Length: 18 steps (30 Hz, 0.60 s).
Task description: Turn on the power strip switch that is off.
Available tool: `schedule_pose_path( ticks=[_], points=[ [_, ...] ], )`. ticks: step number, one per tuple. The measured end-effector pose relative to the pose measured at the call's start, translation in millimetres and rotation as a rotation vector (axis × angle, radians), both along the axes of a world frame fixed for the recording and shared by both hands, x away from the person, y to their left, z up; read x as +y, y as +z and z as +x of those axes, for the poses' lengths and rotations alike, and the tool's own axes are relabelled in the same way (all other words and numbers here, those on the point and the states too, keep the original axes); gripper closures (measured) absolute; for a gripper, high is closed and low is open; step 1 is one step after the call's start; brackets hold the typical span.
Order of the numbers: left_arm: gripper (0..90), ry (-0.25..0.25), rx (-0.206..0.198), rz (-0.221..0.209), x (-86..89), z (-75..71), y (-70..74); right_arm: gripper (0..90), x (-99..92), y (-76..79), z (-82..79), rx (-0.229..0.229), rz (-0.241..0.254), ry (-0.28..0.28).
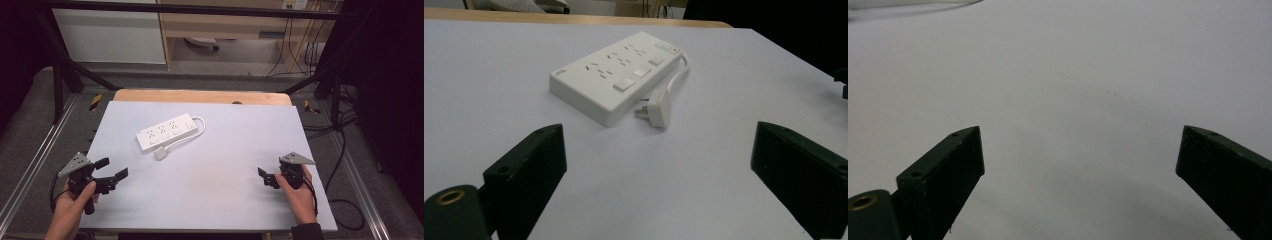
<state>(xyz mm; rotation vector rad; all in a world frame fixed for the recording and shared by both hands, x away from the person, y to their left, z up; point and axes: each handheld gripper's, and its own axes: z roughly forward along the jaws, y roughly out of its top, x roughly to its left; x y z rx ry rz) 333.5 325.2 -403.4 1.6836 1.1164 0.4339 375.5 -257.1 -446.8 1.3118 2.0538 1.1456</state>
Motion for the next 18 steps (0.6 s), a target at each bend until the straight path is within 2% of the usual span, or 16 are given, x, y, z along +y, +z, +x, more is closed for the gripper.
schedule_pose_path(
  ticks=[9,14,18],
  points=[
    [8.1,-0.023,0.01,0.022,-9.9,3.1,6.0,6.0,0.3,-0.2,0.5,0.0,0.0,0.009],
    [8.0,-0.039,0.026,0.009,-15.7,4.6,5.8,5.4,0.9,-0.4,-0.1,0.0,-0.003,0.017],
    [8.0,-0.041,0.031,0.03,-21.1,10.2,8.5,4.9,1.2,-0.6,0.1,-0.001,-0.003,0.013]
  ],
)
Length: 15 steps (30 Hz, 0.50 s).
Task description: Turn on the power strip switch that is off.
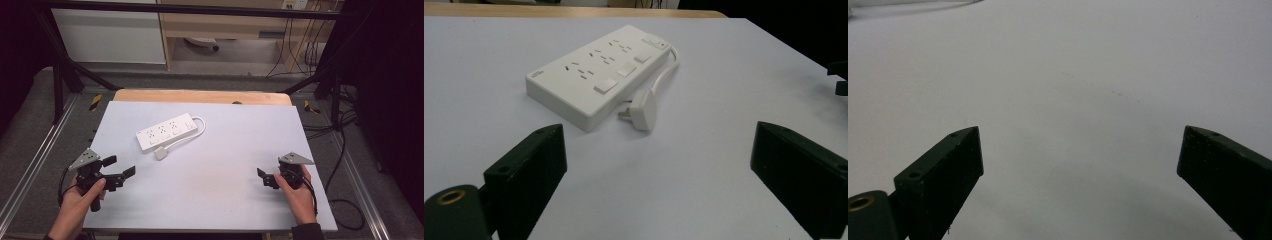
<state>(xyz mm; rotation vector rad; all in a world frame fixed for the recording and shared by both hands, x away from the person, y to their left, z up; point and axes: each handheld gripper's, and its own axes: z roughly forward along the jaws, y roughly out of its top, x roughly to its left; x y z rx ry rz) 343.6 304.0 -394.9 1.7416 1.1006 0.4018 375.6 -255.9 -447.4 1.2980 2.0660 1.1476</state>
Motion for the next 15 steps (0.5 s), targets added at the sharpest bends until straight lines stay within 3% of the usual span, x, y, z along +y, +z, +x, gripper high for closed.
schedule_pose_path(
  ticks=[15],
  points=[
    [8.8,-0.003,-0.012,0.002,-17.2,15.6,13.4,4.8,-0.8,0.6,-0.3,-0.003,0.011,-0.006]
  ],
)
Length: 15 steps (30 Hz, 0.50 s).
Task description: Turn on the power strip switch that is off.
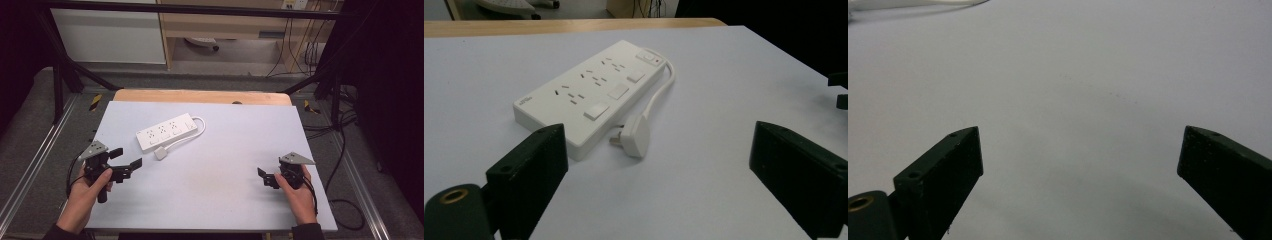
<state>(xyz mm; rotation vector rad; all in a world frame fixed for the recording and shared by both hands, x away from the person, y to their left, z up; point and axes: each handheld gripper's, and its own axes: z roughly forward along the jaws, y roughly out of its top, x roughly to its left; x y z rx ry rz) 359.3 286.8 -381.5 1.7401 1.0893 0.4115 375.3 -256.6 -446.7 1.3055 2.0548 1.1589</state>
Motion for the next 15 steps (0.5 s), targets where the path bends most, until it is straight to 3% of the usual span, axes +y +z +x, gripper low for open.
schedule_pose_path(
  ticks=[10,15],
  points=[
    [8.8,-0.024,-0.001,-0.019,-10.9,15.8,11.0,4.6,-0.2,0.8,-0.6,-0.01,0.004,0.008],
    [8.8,-0.024,-0.001,-0.001,-14.9,20.6,13.4,4.6,-0.7,1.1,-0.8,-0.009,0.01,0.003]
  ],
)
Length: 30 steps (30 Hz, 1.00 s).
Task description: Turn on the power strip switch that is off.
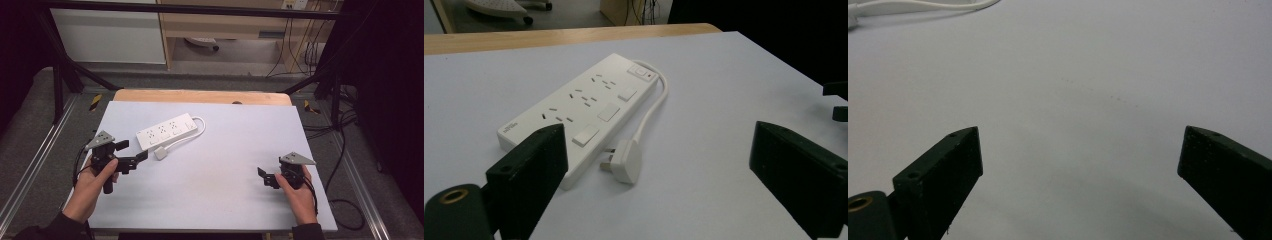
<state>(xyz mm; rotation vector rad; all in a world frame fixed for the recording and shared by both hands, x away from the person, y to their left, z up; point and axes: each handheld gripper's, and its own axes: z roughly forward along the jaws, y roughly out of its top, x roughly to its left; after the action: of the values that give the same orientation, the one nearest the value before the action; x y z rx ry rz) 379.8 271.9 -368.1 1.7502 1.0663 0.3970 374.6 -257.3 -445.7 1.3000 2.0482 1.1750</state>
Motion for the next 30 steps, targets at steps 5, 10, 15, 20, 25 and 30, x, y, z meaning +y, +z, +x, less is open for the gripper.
schedule_pose_path(
  ticks=[5,10,15,20,25,30],
  points=[
    [8.7,-0.008,-0.006,0.016,-6.3,5.9,3.8,4.5,0.0,-0.3,0.2,-0.001,-0.004,0.001],
    [8.5,-0.015,-0.015,0.02,-12.7,13.1,7.9,4.4,-0.1,0.1,-0.1,0.0,0.0,0.001],
    [8.5,-0.015,-0.02,0.03,-18.7,19.8,10.1,4.4,-0.5,0.2,0.0,0.0,0.003,0.001],
    [8.5,-0.018,-0.033,0.044,-24.4,27.1,12.5,4.3,-0.5,0.2,0.0,0.001,0.002,0.0],
    [8.5,-0.006,-0.035,0.053,-28.7,39.0,15.3,4.3,-1.2,0.5,-0.2,0.0,0.002,0.001],
    [8.6,0.011,-0.034,0.051,-27.9,44.8,15.8,4.3,-1.9,0.5,0.0,0.0,0.004,0.0]
  ],
)
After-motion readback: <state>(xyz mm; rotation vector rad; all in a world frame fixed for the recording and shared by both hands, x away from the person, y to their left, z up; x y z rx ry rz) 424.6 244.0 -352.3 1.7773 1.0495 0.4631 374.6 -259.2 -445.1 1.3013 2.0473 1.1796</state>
